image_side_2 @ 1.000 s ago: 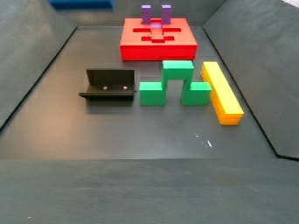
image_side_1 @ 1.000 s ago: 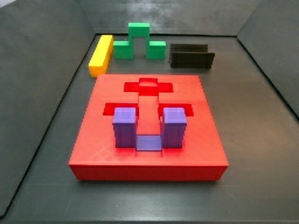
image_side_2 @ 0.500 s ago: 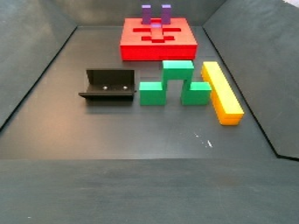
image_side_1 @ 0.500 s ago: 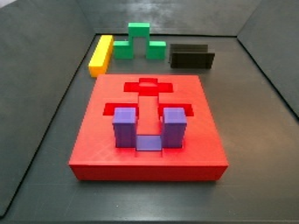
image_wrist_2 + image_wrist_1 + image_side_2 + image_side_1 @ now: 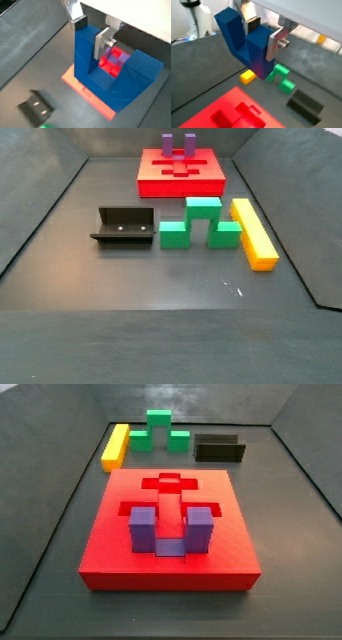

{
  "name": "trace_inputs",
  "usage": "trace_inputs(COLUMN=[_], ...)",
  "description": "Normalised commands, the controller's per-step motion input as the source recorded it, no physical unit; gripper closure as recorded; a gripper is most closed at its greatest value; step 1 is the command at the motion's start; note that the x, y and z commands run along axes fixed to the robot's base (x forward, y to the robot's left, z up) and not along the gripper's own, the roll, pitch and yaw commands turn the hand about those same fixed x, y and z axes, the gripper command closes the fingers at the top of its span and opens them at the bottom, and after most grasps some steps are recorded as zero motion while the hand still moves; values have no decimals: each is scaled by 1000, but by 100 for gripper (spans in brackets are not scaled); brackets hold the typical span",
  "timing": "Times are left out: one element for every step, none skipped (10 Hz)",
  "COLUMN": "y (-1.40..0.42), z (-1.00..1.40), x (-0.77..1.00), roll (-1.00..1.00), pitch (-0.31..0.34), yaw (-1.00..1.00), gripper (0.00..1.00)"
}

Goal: Pick up the blue object. Move up. Place the blue object on the fixture. Regrasp the blue object. Move to above the board. Insert the blue object.
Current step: Move to above the board.

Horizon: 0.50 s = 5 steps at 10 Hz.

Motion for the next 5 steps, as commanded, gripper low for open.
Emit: trace_inputs(y=[-55,-50,-19,9,20], z=[13,19,1,5,2], x=[-68,-71,-85,-72,-53], roll=[-998,-720,-489,-295,-201], pitch=[1,-25,-53,-64,-57], yaw=[128,85,49,23,9], gripper=[100,100,100,100,100])
